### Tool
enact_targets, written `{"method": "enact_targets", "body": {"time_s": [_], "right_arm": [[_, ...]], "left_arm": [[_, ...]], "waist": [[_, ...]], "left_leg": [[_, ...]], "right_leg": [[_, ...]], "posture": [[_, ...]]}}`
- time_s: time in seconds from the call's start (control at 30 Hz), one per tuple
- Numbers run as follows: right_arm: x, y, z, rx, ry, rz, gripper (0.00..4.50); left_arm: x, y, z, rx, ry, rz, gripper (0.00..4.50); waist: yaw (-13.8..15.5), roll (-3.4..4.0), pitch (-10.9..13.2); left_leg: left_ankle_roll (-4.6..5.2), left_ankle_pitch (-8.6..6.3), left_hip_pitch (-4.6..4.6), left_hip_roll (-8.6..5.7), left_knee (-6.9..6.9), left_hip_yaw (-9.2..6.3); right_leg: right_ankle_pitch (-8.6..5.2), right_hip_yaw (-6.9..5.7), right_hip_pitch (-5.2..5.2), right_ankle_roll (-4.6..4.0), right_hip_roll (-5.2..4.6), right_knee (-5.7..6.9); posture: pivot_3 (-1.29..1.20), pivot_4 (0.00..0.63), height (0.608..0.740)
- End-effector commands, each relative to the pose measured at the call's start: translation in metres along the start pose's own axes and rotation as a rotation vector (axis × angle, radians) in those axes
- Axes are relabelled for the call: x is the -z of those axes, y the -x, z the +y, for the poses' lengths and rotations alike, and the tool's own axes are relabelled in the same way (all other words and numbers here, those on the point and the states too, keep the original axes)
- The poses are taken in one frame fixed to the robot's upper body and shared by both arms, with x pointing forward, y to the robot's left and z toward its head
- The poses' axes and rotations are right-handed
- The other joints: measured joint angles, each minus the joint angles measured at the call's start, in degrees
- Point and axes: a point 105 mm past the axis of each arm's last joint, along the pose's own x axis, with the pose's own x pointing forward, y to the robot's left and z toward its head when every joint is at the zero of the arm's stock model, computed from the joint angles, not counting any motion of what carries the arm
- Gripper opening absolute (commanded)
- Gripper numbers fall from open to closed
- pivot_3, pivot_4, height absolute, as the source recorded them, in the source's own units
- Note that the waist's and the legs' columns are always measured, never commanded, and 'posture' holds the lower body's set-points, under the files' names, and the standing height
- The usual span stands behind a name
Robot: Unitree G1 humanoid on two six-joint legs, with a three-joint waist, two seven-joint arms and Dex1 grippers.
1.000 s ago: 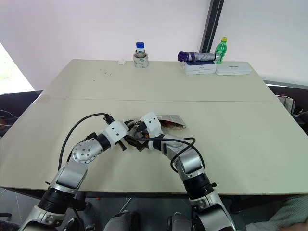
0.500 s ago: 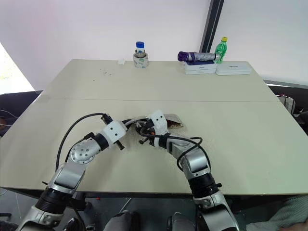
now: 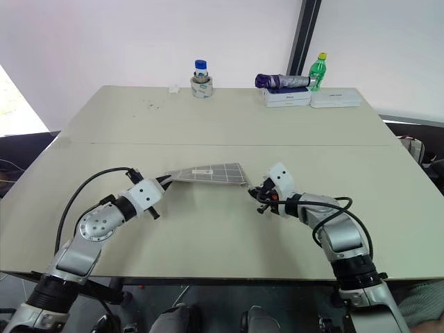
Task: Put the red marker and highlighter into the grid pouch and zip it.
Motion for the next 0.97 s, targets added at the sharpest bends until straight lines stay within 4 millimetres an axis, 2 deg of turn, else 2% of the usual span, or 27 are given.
{"method": "enact_targets", "body": {"time_s": [0.03, 0.07, 0.17, 0.33, 0.37, 0.4, 0.43, 0.5, 0.57, 0.73, 0.87, 0.97], "right_arm": [[0.001, 0.01, -0.014, 0.045, 0.055, 0.027, 0.05], [-0.002, 0.009, -0.01, 0.015, 0.001, 0.0, 0.01], [-0.018, 0.007, -0.004, -0.021, -0.003, -0.078, 0.93], [-0.02, 0.019, -0.01, -0.034, 0.04, -0.091, 3.41], [-0.022, 0.021, -0.012, -0.039, 0.044, -0.094, 3.97], [-0.024, 0.023, -0.012, -0.049, 0.04, -0.099, 4.43], [-0.026, 0.025, -0.012, -0.059, 0.049, -0.103, 4.47], [-0.028, 0.029, -0.013, -0.085, 0.059, -0.106, 4.47], [-0.032, 0.034, -0.014, -0.105, 0.063, -0.124, 4.47], [-0.04, 0.047, -0.021, -0.116, 0.106, -0.19, 4.47], [-0.029, 0.057, -0.033, -0.105, 0.12, -0.162, 4.47], [-0.021, 0.062, -0.044, -0.08, 0.129, -0.138, 4.47]], "left_arm": [[0.006, 0.009, 0.016, -0.022, 0.163, 0.0, 0.0], [0.003, 0.01, 0.015, -0.011, 0.205, -0.022, 0.39], [-0.001, 0.014, 0.02, -0.013, 0.183, -0.067, 1.7], [-0.002, 0.032, 0.021, 0.043, 0.298, -0.114, 4.31], [0.001, 0.036, 0.018, 0.072, 0.351, -0.095, 4.5], [0.004, 0.043, 0.014, 0.107, 0.393, -0.077, 4.5], [0.007, 0.05, 0.014, 0.112, 0.397, -0.063, 4.5], [0.016, 0.062, 0.019, 0.084, 0.44, -0.014, 4.5], [0.015, 0.075, 0.026, 0.065, 0.507, -0.027, 4.5], [0.02, 0.102, 0.053, -0.043, 0.51, 0.002, 4.5], [0.032, 0.124, 0.058, -0.05, 0.508, 0.072, 4.5], [0.034, 0.135, 0.063, -0.066, 0.481, 0.07, 4.5]], "waist": [[0.01, 0.0, 0.0], [0.01, 0.01, 0.0], [-0.01, 0.0, 0.01], [0.0, 0.01, 0.02], [-0.02, 0.01, 0.02], [-0.02, 0.01, 0.02], [-0.04, 0.02, 0.02], [-0.06, 0.02, 0.03], [-0.07, 0.02, 0.03], [0.09, 0.03, 0.05], [0.01, 0.04, 0.05], [0.04, 0.07, 0.07]], "left_leg": [[0.0, 0.0, 0.0, 0.0, 0.0, 0.01], [0.0, 0.0, 0.0, 0.0, 0.01, 0.01], [0.0, 0.0, 0.0, 0.01, 0.01, 0.0], [0.0, 0.0, 0.0, 0.0, 0.02, 0.01], [0.0, 0.0, 0.0, 0.0, 0.01, 0.01], [0.0, 0.0, 0.0, 0.0, 0.01, 0.01], [0.0, 0.0, 0.0, 0.0, 0.01, 0.01], [0.0, 0.0, 0.01, 0.01, 0.0, 0.01], [0.0, -0.01, 0.01, 0.02, 0.0, -0.01], [-0.01, -0.01, 0.01, 0.01, 0.01, -0.02], [-0.01, -0.02, 0.01, 0.01, 0.0, -0.01], [-0.01, -0.03, 0.0, 0.01, -0.02, 0.0]], "right_leg": [[0.0, 0.0, 0.0, 0.0, 0.0, 0.0], [0.0, 0.0, 0.01, 0.0, 0.0, 0.0], [0.0, 0.0, 0.01, 0.01, 0.0, 0.0], [0.0, 0.0, 0.03, 0.0, 0.0, -0.03], [0.0, 0.0, 0.03, 0.0, -0.01, -0.04], [0.0, 0.0, 0.02, 0.01, -0.01, -0.04], [0.0, 0.0, 0.02, 0.0, -0.01, -0.04], [0.0, 0.0, 0.02, 0.0, -0.01, -0.04], [0.0, 0.0, 0.01, 0.0, -0.01, -0.04], [0.0, 0.0, 0.03, -0.01, -0.03, -0.05], [-0.01, 0.0, 0.03, -0.01, -0.03, -0.09], [-0.01, 0.0, 0.01, -0.03, -0.04, -0.11]], "posture": [[0.0, 0.15, 0.737], [0.0, 0.15, 0.737], [0.0, 0.15, 0.737], [0.0, 0.15, 0.737], [0.0, 0.15, 0.737], [0.0, 0.15, 0.737], [0.0, 0.15, 0.737], [0.0, 0.15, 0.737], [0.0, 0.15, 0.737], [0.0, 0.15, 0.737], [0.0, 0.15, 0.737], [0.0, 0.15, 0.737]]}}
